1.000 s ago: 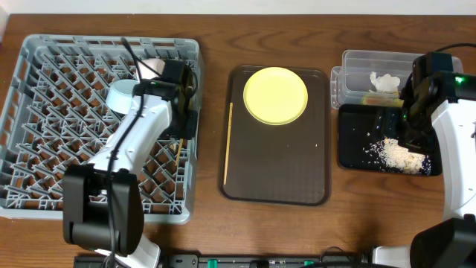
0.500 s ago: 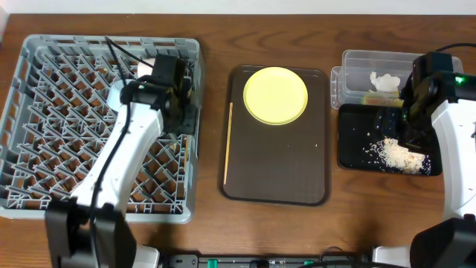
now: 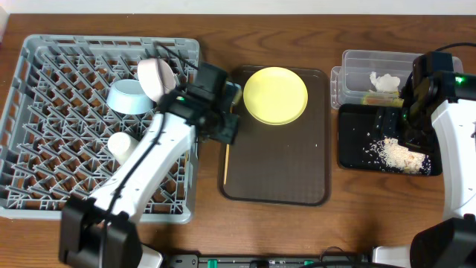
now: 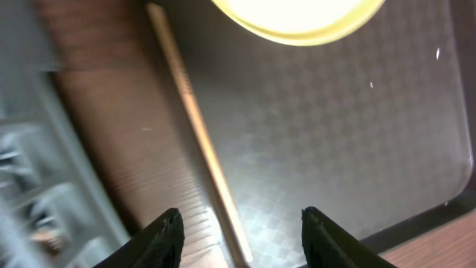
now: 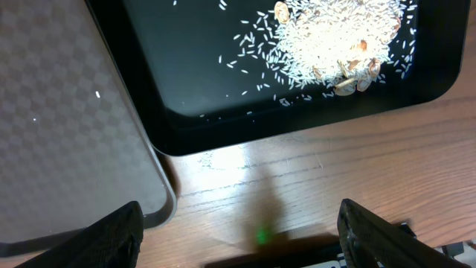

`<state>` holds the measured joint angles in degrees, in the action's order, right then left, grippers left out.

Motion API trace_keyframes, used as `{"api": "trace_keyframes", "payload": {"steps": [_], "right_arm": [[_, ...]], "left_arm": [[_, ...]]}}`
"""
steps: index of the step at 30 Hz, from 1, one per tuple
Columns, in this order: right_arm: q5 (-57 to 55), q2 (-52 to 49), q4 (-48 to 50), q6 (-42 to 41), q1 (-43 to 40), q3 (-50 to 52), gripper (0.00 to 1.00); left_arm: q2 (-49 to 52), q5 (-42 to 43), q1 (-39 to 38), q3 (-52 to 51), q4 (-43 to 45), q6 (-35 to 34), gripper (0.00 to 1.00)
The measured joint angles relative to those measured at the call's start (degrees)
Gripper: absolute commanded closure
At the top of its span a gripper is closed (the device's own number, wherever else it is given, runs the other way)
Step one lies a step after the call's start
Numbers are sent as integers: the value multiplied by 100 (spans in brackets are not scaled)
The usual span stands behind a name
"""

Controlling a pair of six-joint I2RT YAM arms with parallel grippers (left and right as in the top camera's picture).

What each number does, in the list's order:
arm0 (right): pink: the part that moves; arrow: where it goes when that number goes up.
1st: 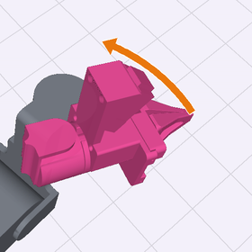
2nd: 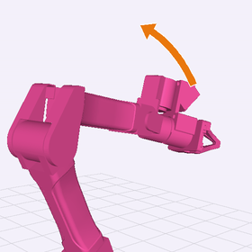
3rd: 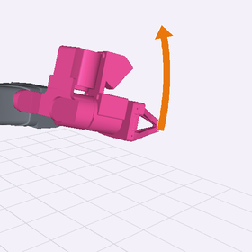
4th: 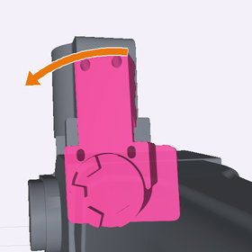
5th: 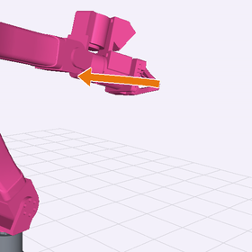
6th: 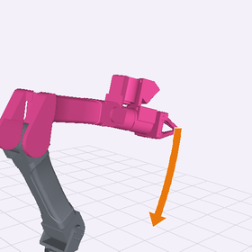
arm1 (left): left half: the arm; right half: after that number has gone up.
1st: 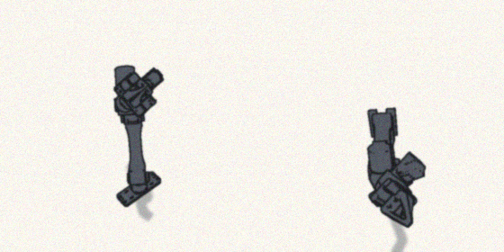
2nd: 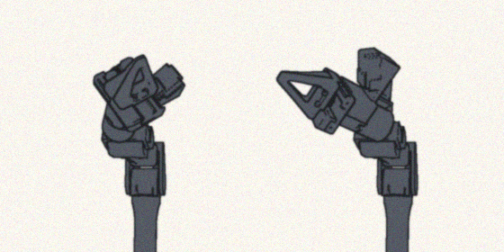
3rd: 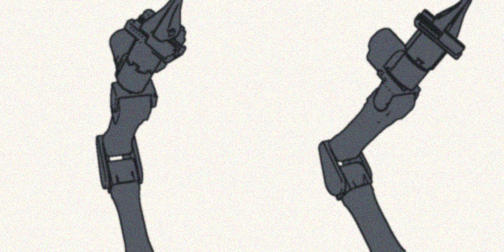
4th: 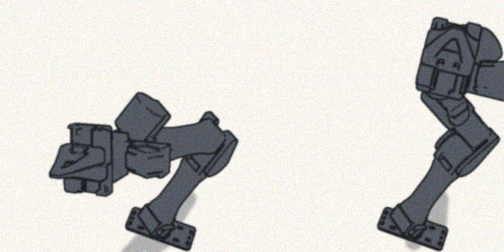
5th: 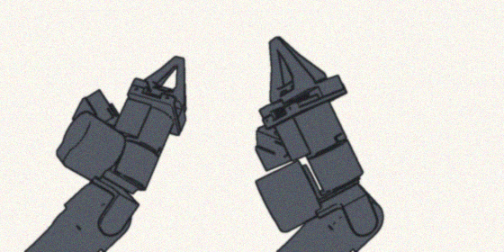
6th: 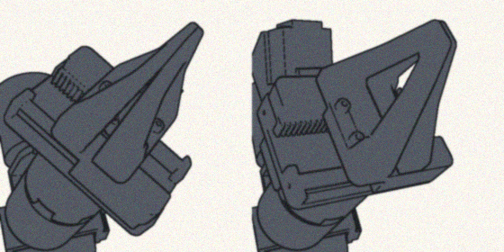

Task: Sort waste into correct bins and load items into the dishwasher
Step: 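Swing the left gripper back to the remaining chopstick on the tray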

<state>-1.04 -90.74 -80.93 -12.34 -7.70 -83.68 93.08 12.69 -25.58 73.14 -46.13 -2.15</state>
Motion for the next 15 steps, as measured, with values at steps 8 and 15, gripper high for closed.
{"api": "trace_keyframes", "payload": {"steps": [8, 15], "right_arm": [[-2, 0, -7, -2, 0, 0, 19], [-2, 0, -37, 0, 0, 0, 19]], "left_arm": [[1086, -216, -542, -35, 264, -219, 47], [1779, -264, -715, -55, 343, -247, 48]]}}
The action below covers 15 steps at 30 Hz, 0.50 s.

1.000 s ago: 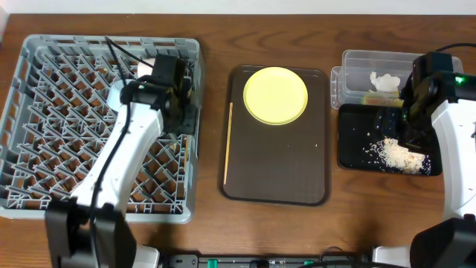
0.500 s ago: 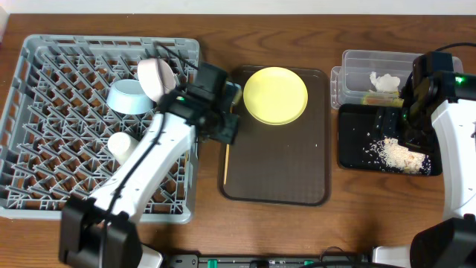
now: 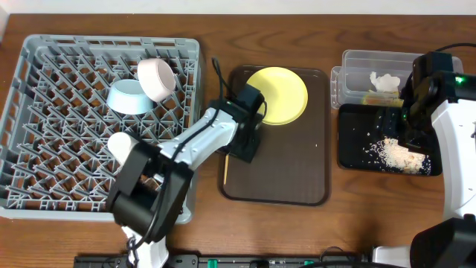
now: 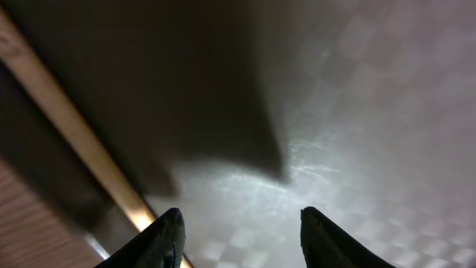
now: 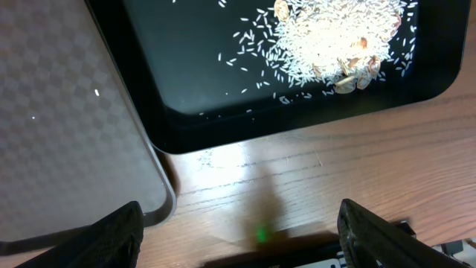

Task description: Sort waste into correct bins and load items into the dishwasher

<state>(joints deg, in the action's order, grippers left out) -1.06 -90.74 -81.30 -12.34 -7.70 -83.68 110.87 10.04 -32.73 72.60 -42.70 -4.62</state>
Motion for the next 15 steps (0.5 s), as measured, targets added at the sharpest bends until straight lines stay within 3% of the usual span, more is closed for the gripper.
{"api": "trace_keyframes", "payload": {"steps": [15], "right_arm": [[0, 0, -13, 0, 0, 0, 19]], "left_arm": [[85, -356, 0, -4, -59, -190, 49]]}}
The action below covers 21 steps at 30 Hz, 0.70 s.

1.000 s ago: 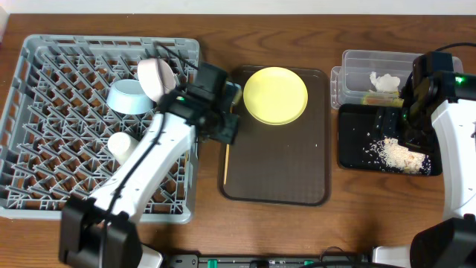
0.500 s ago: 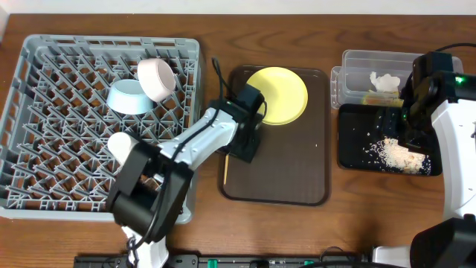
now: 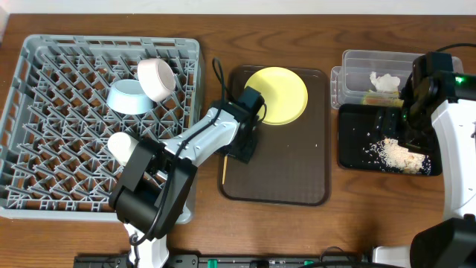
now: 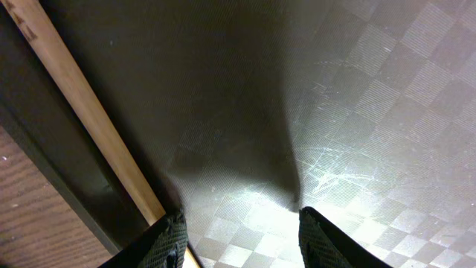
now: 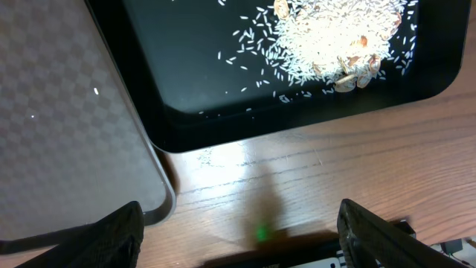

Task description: Sort waste into correct bins and load items into the dishwasher

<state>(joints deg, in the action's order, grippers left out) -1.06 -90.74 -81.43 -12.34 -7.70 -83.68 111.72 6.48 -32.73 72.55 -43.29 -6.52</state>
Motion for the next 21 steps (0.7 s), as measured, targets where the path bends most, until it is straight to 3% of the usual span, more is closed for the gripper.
{"api": "trace_keyframes", "payload": {"steps": [21], "right_arm": [[0, 0, 2, -2, 0, 0, 19]], "left_arm": [[-83, -446, 0, 0, -13, -531, 50]]}}
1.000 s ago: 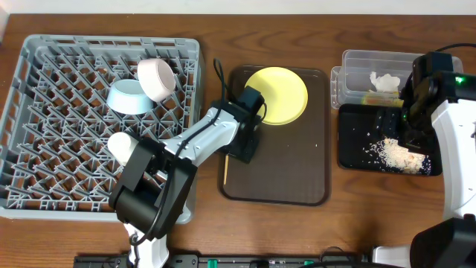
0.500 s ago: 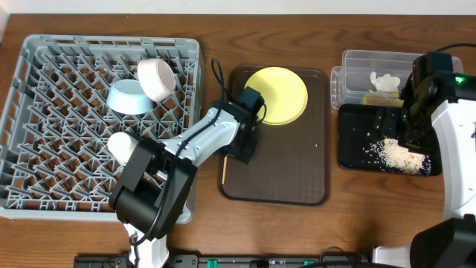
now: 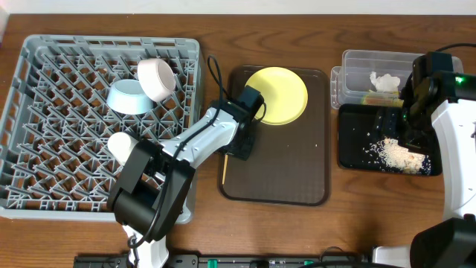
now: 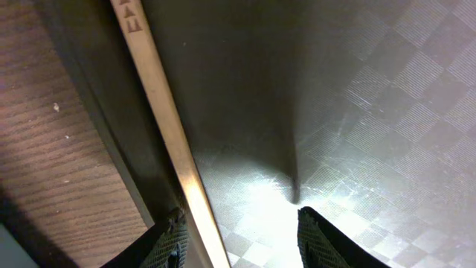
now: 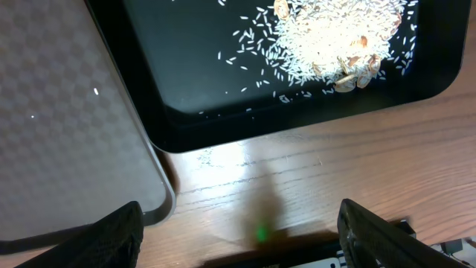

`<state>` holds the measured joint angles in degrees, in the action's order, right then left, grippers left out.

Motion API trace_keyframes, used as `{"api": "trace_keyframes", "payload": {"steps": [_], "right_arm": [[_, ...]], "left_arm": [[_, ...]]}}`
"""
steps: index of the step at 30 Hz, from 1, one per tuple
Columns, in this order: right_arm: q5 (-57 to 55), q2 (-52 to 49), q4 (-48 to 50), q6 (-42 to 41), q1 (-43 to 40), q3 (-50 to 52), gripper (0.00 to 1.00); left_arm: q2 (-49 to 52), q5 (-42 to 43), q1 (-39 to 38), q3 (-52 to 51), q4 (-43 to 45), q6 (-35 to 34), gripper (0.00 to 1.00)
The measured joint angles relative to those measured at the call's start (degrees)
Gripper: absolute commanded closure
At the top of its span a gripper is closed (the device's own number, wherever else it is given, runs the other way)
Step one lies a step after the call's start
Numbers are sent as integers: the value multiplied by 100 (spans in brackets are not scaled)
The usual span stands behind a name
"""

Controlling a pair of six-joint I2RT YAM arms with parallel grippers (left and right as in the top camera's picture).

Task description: Sort waste into correct bins and load items into the dishwasher

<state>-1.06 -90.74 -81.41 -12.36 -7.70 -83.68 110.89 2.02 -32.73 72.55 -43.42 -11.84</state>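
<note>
A wooden chopstick lies along the left rim of the brown tray, also seen as the chopstick from overhead. My left gripper is low over the tray and open, with the chopstick running between its fingers, close against the left fingertip. A yellow plate rests at the tray's far end. My right gripper hangs open and empty over the table's edge beside the black bin, which holds rice.
The grey dish rack at the left holds a blue bowl, a pink cup and a white cup. A clear bin with crumpled tissue stands behind the black bin.
My left gripper has shifted left toward the tray's rim, so the chopstick now lies inside its open fingers by the left one. The right arm has not moved.
My left gripper was open, high over the tray's left edge near the rack. Then it was low on the tray just right of the chopstick, and stayed there. Now it straddles the chopstick. The right gripper stayed open by the black bin throughout.
</note>
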Motion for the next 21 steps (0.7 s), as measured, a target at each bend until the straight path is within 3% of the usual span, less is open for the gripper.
{"api": "trace_keyframes", "payload": {"steps": [12, 17, 21], "right_arm": [[0, 0, -31, 0, 0, 0, 19], [0, 0, -37, 2, 0, 0, 19], [0, 0, -39, 2, 0, 0, 19]], "left_arm": [[0, -74, 0, 0, 181, -363, 52], [33, -74, 0, 0, 188, -490, 71], [168, -66, 0, 0, 190, -501, 76]]}}
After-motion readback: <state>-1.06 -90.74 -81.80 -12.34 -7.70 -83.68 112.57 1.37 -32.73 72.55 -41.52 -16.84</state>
